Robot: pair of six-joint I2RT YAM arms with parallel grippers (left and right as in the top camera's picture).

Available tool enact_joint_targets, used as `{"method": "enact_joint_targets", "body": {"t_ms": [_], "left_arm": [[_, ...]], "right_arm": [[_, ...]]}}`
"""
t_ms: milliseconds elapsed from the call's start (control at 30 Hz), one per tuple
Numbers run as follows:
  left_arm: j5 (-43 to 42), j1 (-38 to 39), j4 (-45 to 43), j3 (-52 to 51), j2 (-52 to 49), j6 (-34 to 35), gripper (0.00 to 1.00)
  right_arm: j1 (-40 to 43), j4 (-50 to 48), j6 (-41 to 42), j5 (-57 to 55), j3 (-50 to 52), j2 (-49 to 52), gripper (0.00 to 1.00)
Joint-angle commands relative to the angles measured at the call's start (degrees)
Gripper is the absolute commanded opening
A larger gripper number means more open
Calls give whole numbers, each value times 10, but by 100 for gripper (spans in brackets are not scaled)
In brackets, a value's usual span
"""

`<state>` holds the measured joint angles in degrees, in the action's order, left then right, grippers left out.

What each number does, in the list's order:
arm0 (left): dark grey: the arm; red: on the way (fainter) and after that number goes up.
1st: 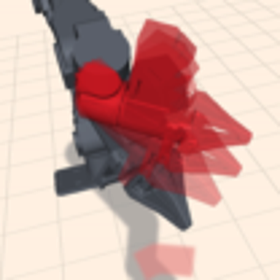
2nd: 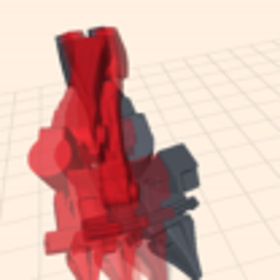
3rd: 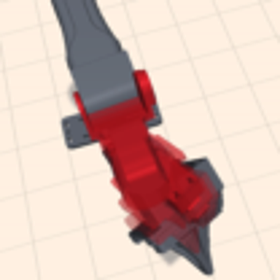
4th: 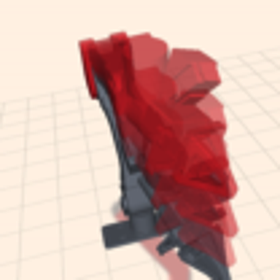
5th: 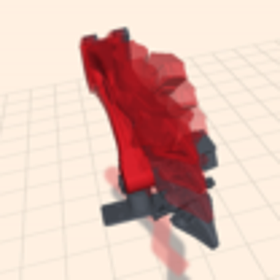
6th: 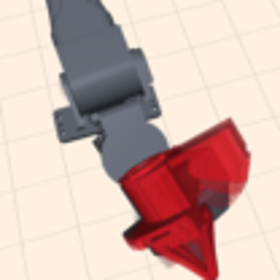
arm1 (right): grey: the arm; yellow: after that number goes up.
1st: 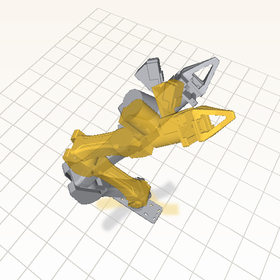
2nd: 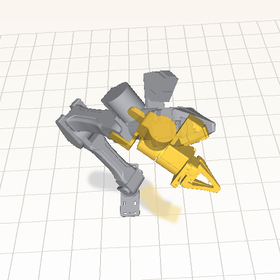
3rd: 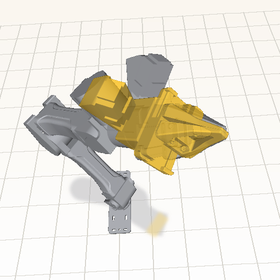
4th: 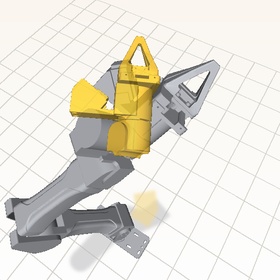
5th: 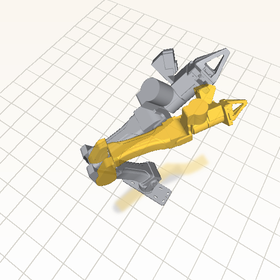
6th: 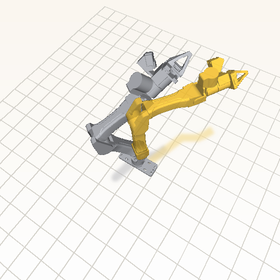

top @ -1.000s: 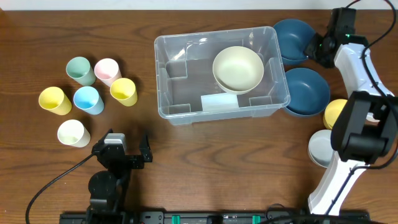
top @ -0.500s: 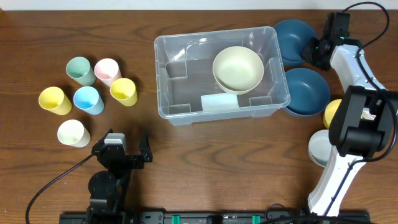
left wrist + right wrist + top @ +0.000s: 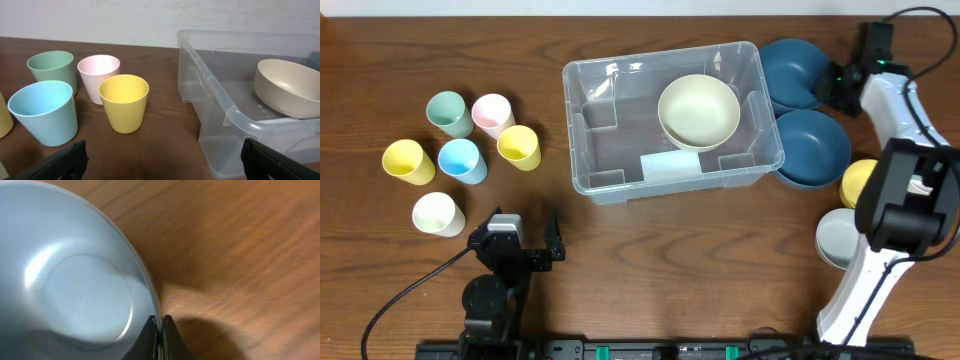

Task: Pack container
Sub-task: 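Move the right gripper to the dark teal bowl and grasp its rim, then carry the teal bowl with the right gripper and stack it in the beige bowl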

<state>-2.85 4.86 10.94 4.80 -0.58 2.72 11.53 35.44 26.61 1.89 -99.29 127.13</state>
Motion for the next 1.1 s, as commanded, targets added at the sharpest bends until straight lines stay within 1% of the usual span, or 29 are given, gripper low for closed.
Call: {"method": "enact_joint_targets", "body": {"t_ms": [0,167,267,333,500,667,800,900,1067], "left_arm": [[-6,-3,21,-8,3,-7,98],[-6,-3,21,-8,3,-7,98],[-6,-3,21,-8,3,-7,98],[-6,-3,21,-8,3,-7,98],[-6,-3,21,-8,3,-7,98],[-6,-3,21,-8,3,-7,98],[-6,-3,21,-8,3,-7,98],[-6,-3,21,-8,3,-7,98],[-6,-3,21,-8,3,-7,98]], "right_arm": [[47,13,6,-16,0,4,1],[101,14,9,40,-1,-6,1],[127,9,10,75,-1,-31,1],[132,5,10,82,-1,-52,1],[117,-3,-25,91,-1,-147,1],[68,4,-36,116,-1,-253,1],[-7,25,-35,121,-1,-323,1],[-65,41,-35,103,-1,-338,1],[-156,75,-35,40,16,-322,1]]}}
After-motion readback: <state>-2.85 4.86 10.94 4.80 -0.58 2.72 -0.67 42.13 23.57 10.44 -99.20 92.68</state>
